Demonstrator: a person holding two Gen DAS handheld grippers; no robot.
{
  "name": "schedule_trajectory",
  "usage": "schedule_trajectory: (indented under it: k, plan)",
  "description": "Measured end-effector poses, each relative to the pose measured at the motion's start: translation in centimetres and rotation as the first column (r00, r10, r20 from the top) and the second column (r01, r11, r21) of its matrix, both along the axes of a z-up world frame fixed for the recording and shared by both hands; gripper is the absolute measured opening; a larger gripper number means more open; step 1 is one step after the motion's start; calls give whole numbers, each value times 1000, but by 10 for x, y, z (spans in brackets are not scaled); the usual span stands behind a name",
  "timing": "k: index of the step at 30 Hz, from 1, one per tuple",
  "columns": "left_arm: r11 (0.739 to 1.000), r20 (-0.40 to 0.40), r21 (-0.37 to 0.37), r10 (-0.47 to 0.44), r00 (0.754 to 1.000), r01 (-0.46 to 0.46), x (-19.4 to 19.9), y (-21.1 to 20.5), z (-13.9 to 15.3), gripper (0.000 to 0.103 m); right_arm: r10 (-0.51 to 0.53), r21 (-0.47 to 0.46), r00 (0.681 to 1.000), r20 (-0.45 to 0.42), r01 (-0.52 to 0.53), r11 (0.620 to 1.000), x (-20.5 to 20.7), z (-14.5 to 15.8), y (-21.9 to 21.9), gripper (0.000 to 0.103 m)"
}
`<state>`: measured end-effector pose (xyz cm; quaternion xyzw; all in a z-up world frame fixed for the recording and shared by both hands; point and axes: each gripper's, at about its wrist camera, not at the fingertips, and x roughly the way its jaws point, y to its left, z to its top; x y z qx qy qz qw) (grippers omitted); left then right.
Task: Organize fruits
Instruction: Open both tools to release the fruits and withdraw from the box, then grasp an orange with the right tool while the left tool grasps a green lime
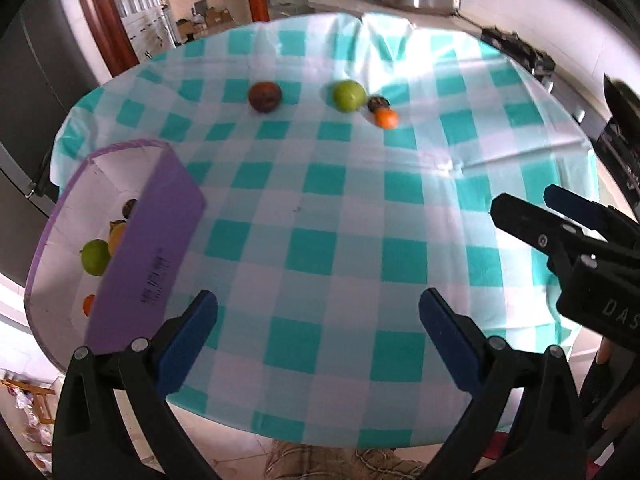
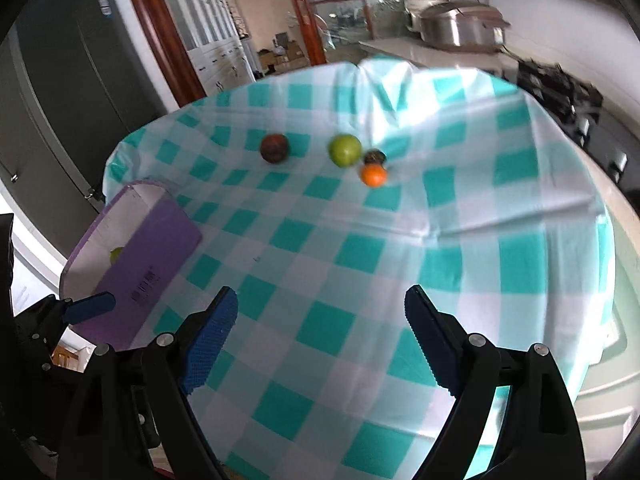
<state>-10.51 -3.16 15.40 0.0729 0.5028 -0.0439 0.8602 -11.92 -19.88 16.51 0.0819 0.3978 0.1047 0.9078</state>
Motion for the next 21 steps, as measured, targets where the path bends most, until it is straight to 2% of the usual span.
schedule_trajectory:
  k: [6, 10, 15, 19, 21]
  plan:
    - [1000, -63, 3, -25, 998, 25, 27, -15, -26, 101, -6, -8, 998, -60, 6, 1000, 14, -27, -15, 84]
    - [999, -95, -21, -50, 994, 48, 63, -23, -45, 101, -20, -47, 997, -74, 16, 999, 40, -38, -23, 84]
    - [996, -135, -75, -53, 989, 43, 135, -22, -66, 101, -59, -98, 994, -93, 50, 994, 101, -46, -27, 84]
    - [989, -141, -145, -3, 990, -17, 193, -2, -80, 101, -94, -127, 989, -111, 80, 989, 163, -56, -24, 84]
    - [989, -142, -139, 30, 989, -50, 215, 6, -89, 101, -107, -106, 983, -148, 92, 990, 201, -68, -19, 84]
